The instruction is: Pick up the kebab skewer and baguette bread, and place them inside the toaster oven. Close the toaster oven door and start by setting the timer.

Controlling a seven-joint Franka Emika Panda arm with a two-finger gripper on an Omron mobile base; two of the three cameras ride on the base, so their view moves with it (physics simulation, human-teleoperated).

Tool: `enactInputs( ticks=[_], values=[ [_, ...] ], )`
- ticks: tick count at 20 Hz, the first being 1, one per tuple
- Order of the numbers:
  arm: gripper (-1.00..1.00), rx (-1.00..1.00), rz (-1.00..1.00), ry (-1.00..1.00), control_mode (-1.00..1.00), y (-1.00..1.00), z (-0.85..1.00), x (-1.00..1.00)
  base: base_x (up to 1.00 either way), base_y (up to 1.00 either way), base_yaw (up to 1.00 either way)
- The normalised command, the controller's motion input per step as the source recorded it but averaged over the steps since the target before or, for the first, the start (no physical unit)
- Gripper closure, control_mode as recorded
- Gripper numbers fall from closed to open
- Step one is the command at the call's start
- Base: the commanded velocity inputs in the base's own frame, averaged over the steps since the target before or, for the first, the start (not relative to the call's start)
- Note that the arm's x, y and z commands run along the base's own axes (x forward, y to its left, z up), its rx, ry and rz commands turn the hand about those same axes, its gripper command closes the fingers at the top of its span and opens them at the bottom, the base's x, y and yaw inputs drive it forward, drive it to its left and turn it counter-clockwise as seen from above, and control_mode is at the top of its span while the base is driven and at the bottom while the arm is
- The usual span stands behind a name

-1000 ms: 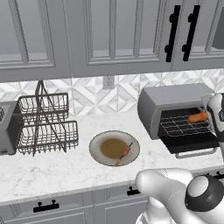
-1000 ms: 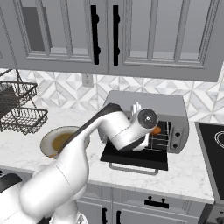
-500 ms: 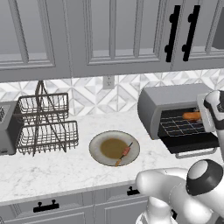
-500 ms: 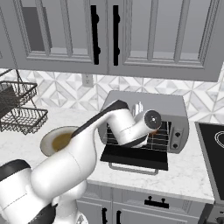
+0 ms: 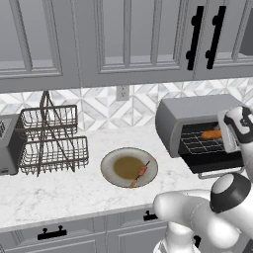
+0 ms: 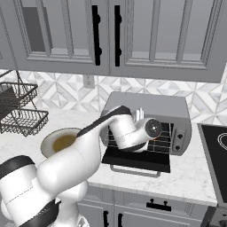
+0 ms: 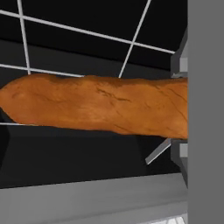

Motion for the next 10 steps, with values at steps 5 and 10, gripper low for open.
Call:
enactInputs(
  ticks=[5,10],
  values=[
    [1.00,0.00,0.00,-0.05,-1.00,0.00,-0.09,0.04,0.00,0.00,0.00],
    [1.00,0.00,0.00,-0.03,-1.00,0.00,-0.02,0.01,0.00,0.00,0.00]
  ],
)
